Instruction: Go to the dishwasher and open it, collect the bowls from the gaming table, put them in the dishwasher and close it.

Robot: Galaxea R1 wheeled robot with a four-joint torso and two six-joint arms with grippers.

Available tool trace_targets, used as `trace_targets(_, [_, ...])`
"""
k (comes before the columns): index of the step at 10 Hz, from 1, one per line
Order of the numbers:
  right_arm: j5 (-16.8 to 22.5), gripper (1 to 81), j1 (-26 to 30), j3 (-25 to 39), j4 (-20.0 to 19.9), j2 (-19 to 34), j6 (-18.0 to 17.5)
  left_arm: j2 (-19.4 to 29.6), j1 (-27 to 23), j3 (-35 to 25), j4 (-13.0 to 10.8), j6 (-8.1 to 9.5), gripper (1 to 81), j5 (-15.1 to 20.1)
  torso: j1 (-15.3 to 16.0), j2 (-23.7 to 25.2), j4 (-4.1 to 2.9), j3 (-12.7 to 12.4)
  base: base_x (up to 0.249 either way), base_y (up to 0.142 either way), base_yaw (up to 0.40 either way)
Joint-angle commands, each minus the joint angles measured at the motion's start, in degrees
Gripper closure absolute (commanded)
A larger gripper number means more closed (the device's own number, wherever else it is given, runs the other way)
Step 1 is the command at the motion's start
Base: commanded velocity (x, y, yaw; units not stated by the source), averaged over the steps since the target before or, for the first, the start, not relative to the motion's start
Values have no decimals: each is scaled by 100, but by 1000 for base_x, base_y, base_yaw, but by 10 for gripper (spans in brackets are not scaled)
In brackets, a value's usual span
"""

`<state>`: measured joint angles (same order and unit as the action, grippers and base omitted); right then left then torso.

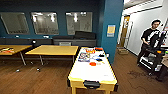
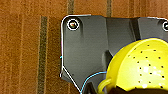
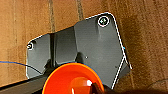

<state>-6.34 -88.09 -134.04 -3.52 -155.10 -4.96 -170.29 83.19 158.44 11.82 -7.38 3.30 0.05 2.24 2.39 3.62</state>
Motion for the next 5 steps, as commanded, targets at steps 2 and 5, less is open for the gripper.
trace_targets(2, [274, 811, 269, 10, 80, 118, 13, 47, -299, 38, 39, -27, 811, 329, 0, 0, 0, 0, 0, 0, -397])
trace_targets(5, [274, 811, 252, -139, 80, 20, 13, 30, -281, 38, 39, -27, 811, 320, 2, 0, 0, 0, 0, 0, -398])
